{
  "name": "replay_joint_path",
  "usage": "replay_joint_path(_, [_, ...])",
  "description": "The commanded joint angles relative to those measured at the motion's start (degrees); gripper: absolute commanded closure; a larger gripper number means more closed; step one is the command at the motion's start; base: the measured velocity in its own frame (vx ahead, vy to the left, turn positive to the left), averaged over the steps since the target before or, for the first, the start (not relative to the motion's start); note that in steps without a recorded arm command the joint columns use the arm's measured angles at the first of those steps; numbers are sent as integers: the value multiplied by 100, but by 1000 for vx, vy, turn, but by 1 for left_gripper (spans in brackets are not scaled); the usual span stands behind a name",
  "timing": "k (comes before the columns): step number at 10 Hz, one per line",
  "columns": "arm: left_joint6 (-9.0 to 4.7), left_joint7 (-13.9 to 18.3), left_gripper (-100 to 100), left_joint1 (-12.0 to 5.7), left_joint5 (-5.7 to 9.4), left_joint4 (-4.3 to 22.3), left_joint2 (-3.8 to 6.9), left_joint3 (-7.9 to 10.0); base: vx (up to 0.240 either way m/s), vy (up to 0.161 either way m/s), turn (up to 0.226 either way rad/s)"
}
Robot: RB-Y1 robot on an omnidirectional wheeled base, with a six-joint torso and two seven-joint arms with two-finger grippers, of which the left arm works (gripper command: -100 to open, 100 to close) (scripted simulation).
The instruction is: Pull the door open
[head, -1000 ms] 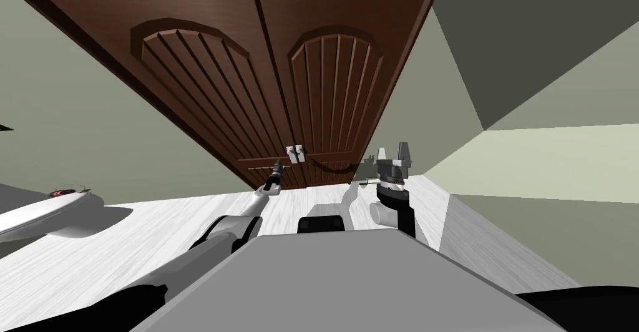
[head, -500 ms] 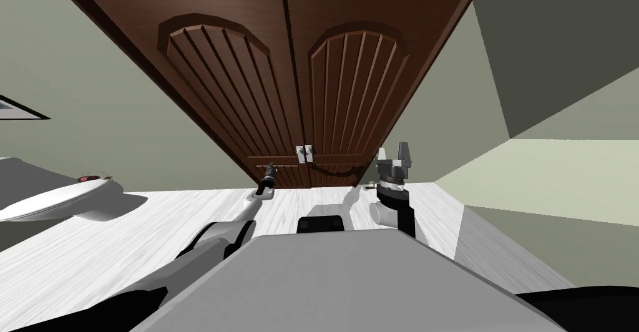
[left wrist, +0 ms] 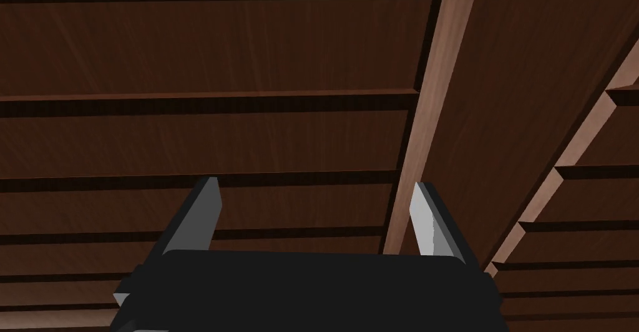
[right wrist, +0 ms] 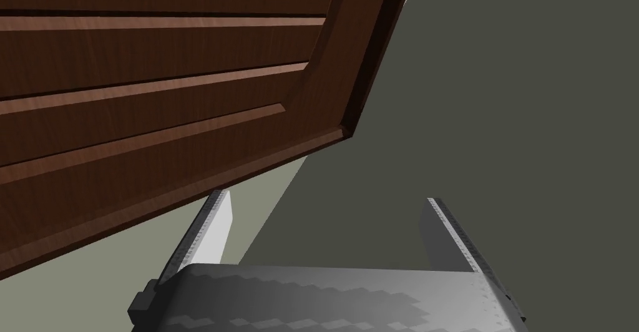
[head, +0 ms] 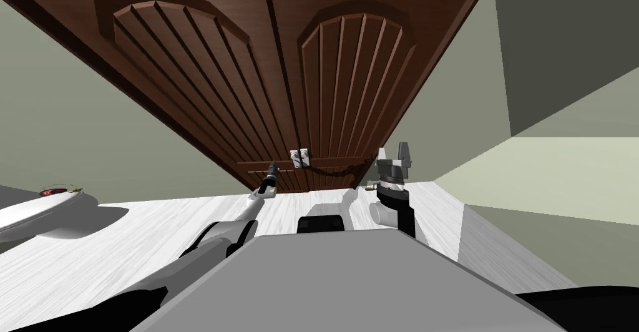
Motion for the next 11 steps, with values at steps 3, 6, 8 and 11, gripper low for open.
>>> replay_joint_path(3, [-101,25,-100,-231,-58,25,-218,-179,199,-99,-171])
replay_joint_path(6, [-30,41,100,-150,-45,-59,-142,-156,18,-8,2])
replay_joint_path(8, [-30,41,100,-150,-45,-59,-142,-156,-28,16,-2])
replay_joint_path(11, [-17,50,-100,-81,-26,-26,-51,-103,-41,27,53])
